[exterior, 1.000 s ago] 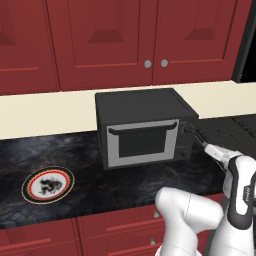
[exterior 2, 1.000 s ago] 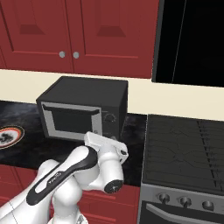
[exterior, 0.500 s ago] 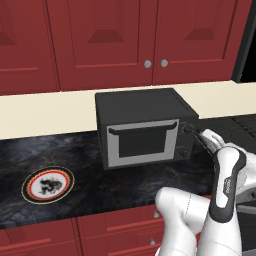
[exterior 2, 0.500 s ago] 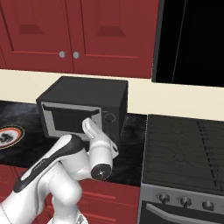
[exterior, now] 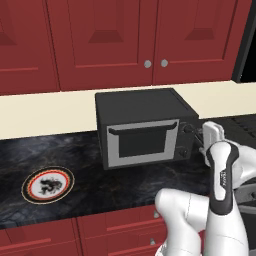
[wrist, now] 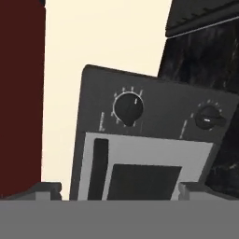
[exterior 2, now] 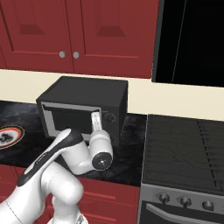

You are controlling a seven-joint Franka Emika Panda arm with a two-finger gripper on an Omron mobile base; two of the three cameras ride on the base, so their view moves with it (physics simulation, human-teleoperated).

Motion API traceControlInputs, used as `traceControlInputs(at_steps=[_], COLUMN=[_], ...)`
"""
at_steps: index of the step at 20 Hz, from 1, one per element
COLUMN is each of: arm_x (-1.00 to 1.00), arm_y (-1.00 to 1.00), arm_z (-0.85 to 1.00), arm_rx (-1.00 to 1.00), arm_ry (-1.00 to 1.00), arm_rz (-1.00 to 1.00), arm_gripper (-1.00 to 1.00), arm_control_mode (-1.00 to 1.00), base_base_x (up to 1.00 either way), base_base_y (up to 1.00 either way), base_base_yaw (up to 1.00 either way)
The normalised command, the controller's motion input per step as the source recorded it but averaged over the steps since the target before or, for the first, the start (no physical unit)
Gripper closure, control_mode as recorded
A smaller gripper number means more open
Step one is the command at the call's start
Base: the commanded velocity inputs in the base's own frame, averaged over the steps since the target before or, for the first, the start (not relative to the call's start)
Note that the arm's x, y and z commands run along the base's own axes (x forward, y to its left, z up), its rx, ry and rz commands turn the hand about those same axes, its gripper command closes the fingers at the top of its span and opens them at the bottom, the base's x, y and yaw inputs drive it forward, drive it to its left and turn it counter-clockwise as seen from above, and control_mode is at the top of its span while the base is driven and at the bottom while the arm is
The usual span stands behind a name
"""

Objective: Pull the toaster oven rack outwards. Pick up the baguette from the plate and place it on the toaster oven rack. Close the toaster oven door fully and set the temperature to the lowest setting.

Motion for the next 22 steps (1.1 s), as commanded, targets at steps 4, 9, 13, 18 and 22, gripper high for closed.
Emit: traceControlInputs(at_steps=[4,9,13,18,22], arm_x=[0.00,0.04,0.30,0.24,0.35], arm_y=[-0.14,0.00,0.00,0.00,0.00], arm_z=[-0.22,0.00,0.00,0.03,0.00], arm_rx=[0.41,0.19,0.04,0.27,0.12], arm_ry=[0.00,0.03,0.04,0.08,0.03], arm_rz=[-0.01,-0.01,-0.05,-0.06,-0.03], arm_gripper=[-1.00,-1.00,-1.00,-1.00,-1.00], arm_control_mode=[-1.00,-1.00,-1.00,-1.00,-1.00], base_base_x=[0.00,0.00,0.00,0.00,0.00], base_base_y=[0.00,0.00,0.00,0.00,0.00], base_base_yaw=[0.00,0.00,0.00,0.00,0.00])
